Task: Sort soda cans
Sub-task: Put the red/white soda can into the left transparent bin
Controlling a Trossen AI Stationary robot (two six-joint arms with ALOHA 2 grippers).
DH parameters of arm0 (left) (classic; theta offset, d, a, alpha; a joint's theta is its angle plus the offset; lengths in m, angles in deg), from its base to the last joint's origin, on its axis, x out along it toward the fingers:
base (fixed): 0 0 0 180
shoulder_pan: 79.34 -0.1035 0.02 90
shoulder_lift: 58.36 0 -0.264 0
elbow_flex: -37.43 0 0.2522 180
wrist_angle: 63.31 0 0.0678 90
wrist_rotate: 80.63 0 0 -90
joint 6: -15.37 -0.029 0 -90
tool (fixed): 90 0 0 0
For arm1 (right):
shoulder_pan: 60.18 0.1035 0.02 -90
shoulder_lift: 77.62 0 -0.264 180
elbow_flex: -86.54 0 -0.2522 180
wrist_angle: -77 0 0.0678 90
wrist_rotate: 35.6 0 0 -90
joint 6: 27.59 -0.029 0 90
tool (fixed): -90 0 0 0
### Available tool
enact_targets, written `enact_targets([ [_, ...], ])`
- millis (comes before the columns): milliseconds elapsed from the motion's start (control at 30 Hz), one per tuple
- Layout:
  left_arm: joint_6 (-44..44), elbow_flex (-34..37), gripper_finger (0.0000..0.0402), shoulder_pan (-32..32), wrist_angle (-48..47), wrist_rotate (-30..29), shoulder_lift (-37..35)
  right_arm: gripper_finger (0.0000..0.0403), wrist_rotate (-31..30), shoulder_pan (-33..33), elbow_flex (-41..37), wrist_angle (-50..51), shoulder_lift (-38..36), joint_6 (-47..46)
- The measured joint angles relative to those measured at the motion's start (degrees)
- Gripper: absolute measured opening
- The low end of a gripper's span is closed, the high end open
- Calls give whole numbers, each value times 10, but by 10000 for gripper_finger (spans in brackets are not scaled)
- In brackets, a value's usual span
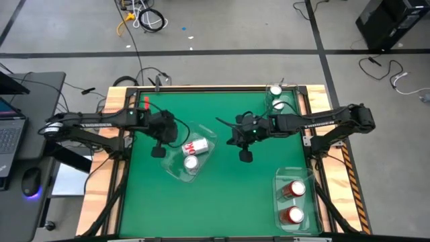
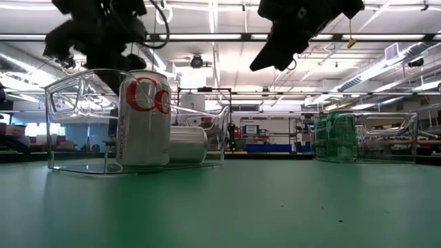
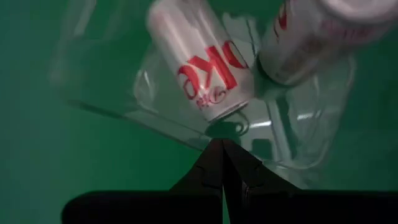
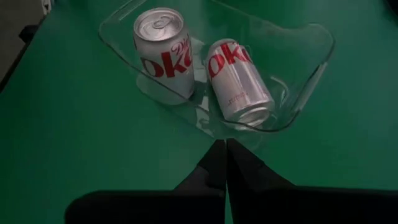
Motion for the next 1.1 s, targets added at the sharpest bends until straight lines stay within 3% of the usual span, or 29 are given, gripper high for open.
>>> enact_targets([
  [167,-76,26,0,9,44,8,35,0,0,0,-7,-6,3,-2],
  [567,-111,18,0,32,85,0,169,0,-16,-2,-8,-17,6,-1],
  [700,-107,8,0,33,86,-1,176,0,-62,-23,-7,-60,20,-39],
  [900,-89,3,0,33,116,-6,177,0,-59,-57,-8,-94,109,-75],
  [1100,-77,4,0,33,121,15,177,0,-54,-62,-6,-118,128,-96],
])
